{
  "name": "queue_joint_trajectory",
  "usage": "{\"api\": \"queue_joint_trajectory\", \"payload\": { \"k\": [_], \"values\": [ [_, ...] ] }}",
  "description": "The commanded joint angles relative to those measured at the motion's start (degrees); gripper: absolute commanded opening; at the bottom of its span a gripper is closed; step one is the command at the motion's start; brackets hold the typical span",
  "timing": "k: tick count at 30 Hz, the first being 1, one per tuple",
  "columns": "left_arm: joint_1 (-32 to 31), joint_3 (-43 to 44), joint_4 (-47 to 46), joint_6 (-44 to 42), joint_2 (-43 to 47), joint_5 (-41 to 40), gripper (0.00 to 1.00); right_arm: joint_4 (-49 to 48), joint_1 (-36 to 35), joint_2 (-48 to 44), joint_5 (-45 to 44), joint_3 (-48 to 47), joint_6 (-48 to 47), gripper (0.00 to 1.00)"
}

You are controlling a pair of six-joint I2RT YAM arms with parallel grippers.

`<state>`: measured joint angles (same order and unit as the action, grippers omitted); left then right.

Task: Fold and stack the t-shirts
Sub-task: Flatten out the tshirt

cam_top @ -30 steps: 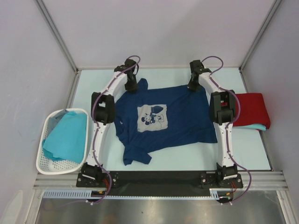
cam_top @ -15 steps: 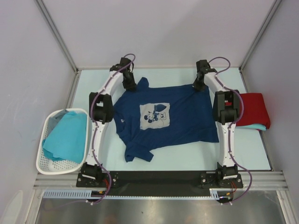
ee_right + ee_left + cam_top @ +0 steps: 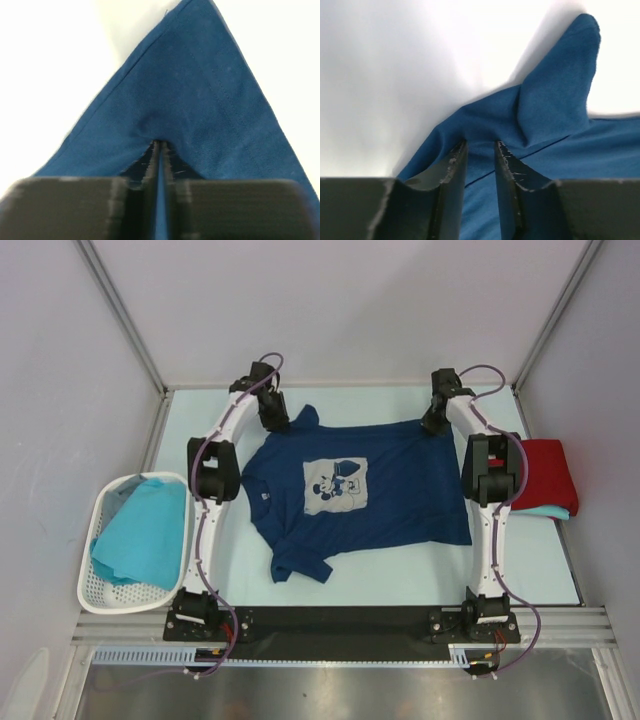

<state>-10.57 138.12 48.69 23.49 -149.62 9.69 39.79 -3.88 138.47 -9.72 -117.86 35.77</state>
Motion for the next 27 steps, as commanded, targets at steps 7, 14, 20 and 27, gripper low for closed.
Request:
{"api": "queue_joint_trajectory", "payload": {
  "k": [7,14,20,27],
  "values": [
    [-2.87,0.05,0.88,-0.9,14.95,-7.4,0.47,-1.39,-5.87,-14.01,-8.03,7.04,-5.1,0.67],
    [-10.34,-29.98,-5.34,0.07,42.54,-14.87,0.47,0.63,-14.75,-30.7,-10.94,18.43,-4.4,0.66],
    [-18.51,-57.58,-8.25,2.18,61.98,-19.78,0.45,3.19,-20.63,-42.57,-14.01,32.67,-3.43,0.63],
    [-25.64,-81.94,-11.51,6.92,73.5,-20.32,0.39,1.26,-21.69,-53.21,-13.31,51.76,-1.23,0.6]
  ]
}}
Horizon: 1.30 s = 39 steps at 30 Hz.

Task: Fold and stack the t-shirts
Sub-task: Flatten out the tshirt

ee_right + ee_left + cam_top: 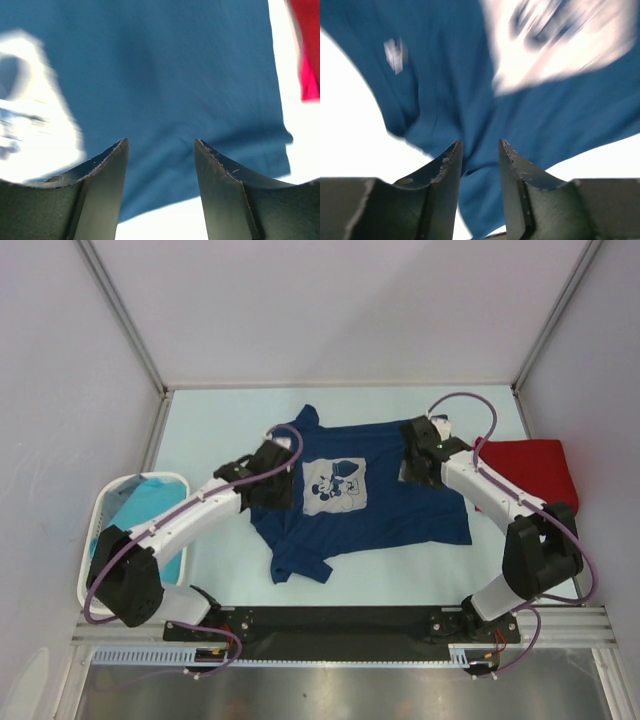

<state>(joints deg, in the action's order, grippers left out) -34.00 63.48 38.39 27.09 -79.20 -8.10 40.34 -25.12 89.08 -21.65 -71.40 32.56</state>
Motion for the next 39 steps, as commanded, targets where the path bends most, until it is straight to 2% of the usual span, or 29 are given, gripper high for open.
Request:
{"api": "queue_joint_trajectory", "payload": {
  "k": [1,8,19,27,32,39],
  "values": [
    [-2.47,-8.28,-1.39,3.41,3.35,-2.54,0.39,0.27,-0.71,-4.35,-1.73,7.3,2.16,0.6],
    [-3.44,-10.13,-1.74,3.58,0.28,-1.83,0.34,0.88,-3.0,-3.47,-2.25,10.66,3.21,0.57],
    [-3.44,-8.82,-3.76,3.49,-9.56,-2.54,0.36,-2.1,-3.97,1.09,-2.34,12.25,2.95,0.58],
    [3.41,-7.42,-3.59,2.53,-10.01,-3.85,0.37,-2.89,-2.21,1.54,-1.82,11.63,1.37,0.58],
    [4.82,-4.34,-2.71,1.47,-6.94,-4.73,0.37,-3.51,-1.33,1.89,-1.38,12.07,0.58,0.58],
    [5.43,-1.78,-1.83,2.17,-14.39,-4.12,0.36,-4.13,-0.72,2.33,-0.5,11.63,0.4,0.58]
  ]
}}
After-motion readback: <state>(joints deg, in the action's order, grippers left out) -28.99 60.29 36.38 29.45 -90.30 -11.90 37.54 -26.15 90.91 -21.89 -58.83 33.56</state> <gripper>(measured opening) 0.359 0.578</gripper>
